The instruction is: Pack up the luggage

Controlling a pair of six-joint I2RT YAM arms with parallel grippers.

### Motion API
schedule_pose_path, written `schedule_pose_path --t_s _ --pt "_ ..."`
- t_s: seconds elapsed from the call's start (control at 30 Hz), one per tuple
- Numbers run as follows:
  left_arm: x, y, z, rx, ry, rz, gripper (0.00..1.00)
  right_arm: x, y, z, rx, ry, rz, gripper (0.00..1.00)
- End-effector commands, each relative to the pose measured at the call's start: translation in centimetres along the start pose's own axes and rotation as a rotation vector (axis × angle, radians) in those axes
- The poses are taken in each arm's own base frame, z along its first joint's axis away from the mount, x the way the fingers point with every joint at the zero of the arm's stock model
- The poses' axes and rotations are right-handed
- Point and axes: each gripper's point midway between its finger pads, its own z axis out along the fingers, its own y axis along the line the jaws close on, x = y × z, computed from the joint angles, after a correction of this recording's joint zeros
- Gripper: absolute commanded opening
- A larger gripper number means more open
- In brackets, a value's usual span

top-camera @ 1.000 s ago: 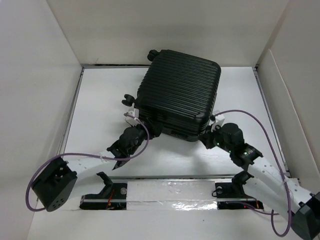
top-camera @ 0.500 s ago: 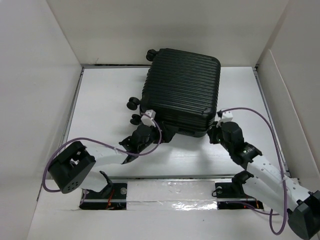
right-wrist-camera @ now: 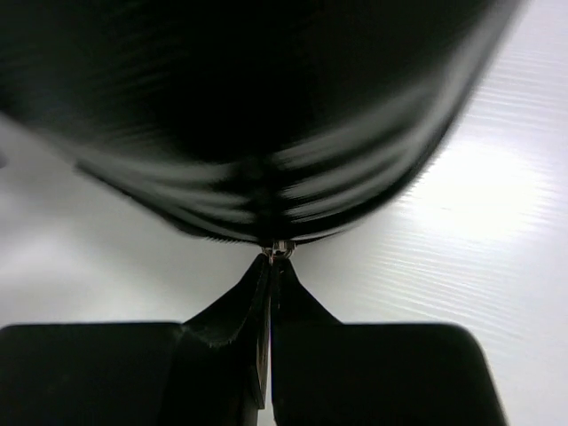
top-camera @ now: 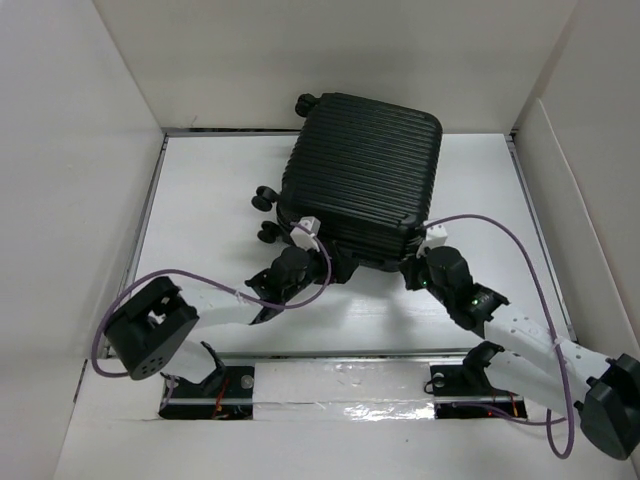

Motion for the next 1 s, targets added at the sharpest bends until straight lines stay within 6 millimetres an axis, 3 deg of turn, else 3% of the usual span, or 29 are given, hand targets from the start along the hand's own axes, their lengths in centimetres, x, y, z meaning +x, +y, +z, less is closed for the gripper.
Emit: schedule_pose_path --t_s 0.0,0.2,0.3,0.43,0.5,0.63,0.73,0.8,0.83,0.87,0.9,0.93,0.97 --pt "0.0 -2.3 1.8 0.072 -0.001 0.011 0.73 -2.5 6.1 -0.9 -0.241 -0.092 -0.033 0.00" --pt "-1.1 -3.3 4.4 0.075 -0.068 -0.018 0.71 -3.5 9.0 -2.7 -0.385 -0.098 -0.106 0.00" --pt "-1.4 -3.4 5.4 0.056 -0.090 -0.022 0.62 -3.5 10.3 -3.2 -0.455 -0.089 -0.140 0.00" --pt "-1.4 -3.9 6.3 0.061 -0.114 -0.052 0.40 -3.1 14.3 -4.2 -0.681 -0.058 -0.189 0.00" --pt "-1.0 -4.4 6.7 0.077 -0.105 -0.061 0.37 -3.4 16.6 -4.6 -0.744 -0.059 -0.183 0.00" --pt "-1.0 -5.5 7.3 0.105 -0.102 -0.058 0.28 -4.9 18.9 -2.9 -0.671 -0.110 -0.068 0.00" --pt "-1.0 -5.7 7.0 0.118 -0.102 -0.056 0.28 -7.6 20.1 -2.6 -0.680 -0.215 -0.001 0.00" --pt "-1.0 -5.9 6.3 0.135 -0.098 -0.053 0.30 -7.9 19.8 -1.8 -0.645 -0.233 0.016 0.00" --pt "-1.0 -5.9 6.0 0.138 -0.093 -0.045 0.34 -8.3 18.8 -1.1 -0.575 -0.254 0.035 0.00" --pt "-0.6 -5.3 5.4 0.127 -0.083 -0.036 0.38 -7.5 17.9 -0.7 -0.529 -0.229 0.030 0.00" --pt "-1.9 -5.3 4.5 0.129 -0.111 -0.041 0.45 -7.8 17.3 -1.4 -0.519 -0.246 0.036 0.00" --pt "-2.0 -4.5 3.8 0.111 -0.107 -0.041 0.61 -7.6 16.3 -1.4 -0.480 -0.258 0.042 0.00" --pt "-1.8 -2.7 3.0 0.083 -0.098 -0.046 0.67 -7.5 15.6 -1.7 -0.466 -0.270 0.053 0.00"
